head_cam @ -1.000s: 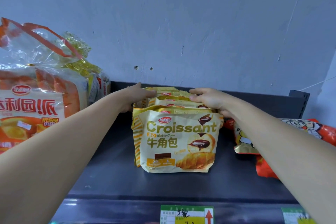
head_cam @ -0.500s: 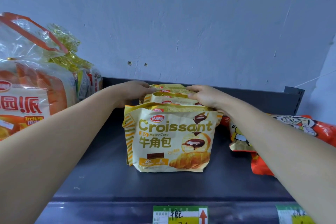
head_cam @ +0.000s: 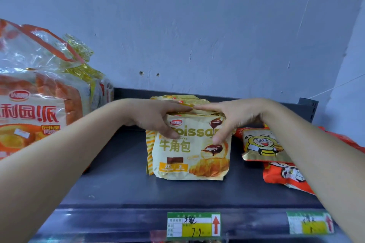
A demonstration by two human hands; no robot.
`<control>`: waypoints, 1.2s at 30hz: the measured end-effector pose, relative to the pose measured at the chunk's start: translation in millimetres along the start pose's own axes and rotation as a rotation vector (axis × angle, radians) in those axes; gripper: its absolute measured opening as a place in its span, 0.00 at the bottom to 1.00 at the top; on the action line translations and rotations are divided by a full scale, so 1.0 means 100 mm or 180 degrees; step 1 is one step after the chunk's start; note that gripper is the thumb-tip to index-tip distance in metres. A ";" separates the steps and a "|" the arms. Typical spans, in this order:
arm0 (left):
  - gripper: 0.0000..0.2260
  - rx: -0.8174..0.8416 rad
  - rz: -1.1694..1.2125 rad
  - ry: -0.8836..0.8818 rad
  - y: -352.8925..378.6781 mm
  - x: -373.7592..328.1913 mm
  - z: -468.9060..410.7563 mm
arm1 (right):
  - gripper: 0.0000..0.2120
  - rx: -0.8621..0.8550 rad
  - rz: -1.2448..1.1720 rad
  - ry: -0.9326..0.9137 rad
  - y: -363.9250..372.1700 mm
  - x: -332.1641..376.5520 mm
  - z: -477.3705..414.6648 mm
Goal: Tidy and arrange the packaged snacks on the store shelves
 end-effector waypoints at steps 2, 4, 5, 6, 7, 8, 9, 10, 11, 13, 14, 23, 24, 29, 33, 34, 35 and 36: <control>0.37 -0.0182 -0.0085 0.0074 0.02 -0.03 -0.02 | 0.47 -0.0331 0.0145 -0.0023 -0.05 0.01 0.02; 0.37 -0.0202 -0.0263 0.0072 0.02 -0.04 -0.04 | 0.44 -0.0554 0.0310 -0.0061 -0.04 0.02 0.01; 0.37 -0.0155 -0.0311 0.0036 0.02 -0.04 -0.04 | 0.44 -0.0636 0.0293 -0.0054 -0.03 0.01 0.01; 0.38 -0.0099 -0.0334 -0.0024 0.01 -0.03 -0.03 | 0.44 -0.0702 0.0247 -0.0037 -0.01 0.00 0.00; 0.38 -0.0050 -0.0351 -0.0104 0.00 -0.02 -0.02 | 0.44 -0.0760 0.0227 -0.0028 0.00 0.00 0.01; 0.39 -0.0023 -0.0400 -0.0185 -0.02 -0.03 0.00 | 0.44 -0.0811 0.0240 -0.0017 0.00 0.01 0.03; 0.39 -0.0030 -0.0536 -0.0247 -0.03 -0.06 0.02 | 0.44 -0.0853 0.0242 0.0003 -0.02 0.02 0.08; 0.40 -0.0075 -0.0782 -0.0284 -0.05 -0.12 0.04 | 0.44 -0.0901 0.0192 0.0022 -0.05 0.03 0.15; 0.40 -0.0154 -0.1106 -0.0304 -0.08 -0.19 0.06 | 0.42 -0.0977 0.0111 0.0069 -0.10 0.01 0.24; 0.41 -0.0354 -0.1632 -0.0248 -0.09 -0.41 0.07 | 0.37 -0.1274 -0.0102 0.0154 -0.22 -0.10 0.45; 0.41 -0.0481 -0.1726 -0.0170 -0.07 -0.54 0.06 | 0.35 -0.1488 -0.0216 0.0225 -0.29 -0.20 0.56; 0.16 -0.1113 -0.1033 0.0775 0.60 -1.93 -0.60 | 0.29 -0.2479 -0.0018 0.1856 -0.71 -1.83 1.38; 0.15 -0.1054 -0.0914 0.0681 0.70 -1.99 -0.72 | 0.32 -0.2380 0.0007 0.2078 -0.71 -2.04 1.42; 0.22 -0.0525 0.0045 -0.0493 1.15 -1.89 -1.22 | 0.50 -0.1757 -0.1336 0.2642 -0.57 -2.70 1.49; 0.31 -0.0449 0.1299 -0.1647 1.38 -1.48 -1.40 | 0.39 -0.1945 -0.1803 0.2504 -0.64 -2.95 1.45; 0.30 -0.0497 0.1510 -0.1796 1.40 -1.41 -1.42 | 0.35 -0.1987 -0.1972 0.2453 -0.65 -3.00 1.43; 0.29 -0.0565 0.1696 -0.1871 1.42 -1.37 -1.44 | 0.31 -0.2002 -0.2148 0.2387 -0.64 -3.00 1.41; 0.27 -0.0653 0.1884 -0.1874 1.44 -1.34 -1.48 | 0.29 -0.2009 -0.2281 0.2327 -0.63 -3.00 1.39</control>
Point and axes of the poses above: each hand's wrist, its own z-axis away from the middle knuckle, its own y-axis out of the palm, x = y × z, the point moved 7 cm from there along -z, towards the middle knuckle, and after that the axes turned 7 degrees about -x, right-handed, at the moved point
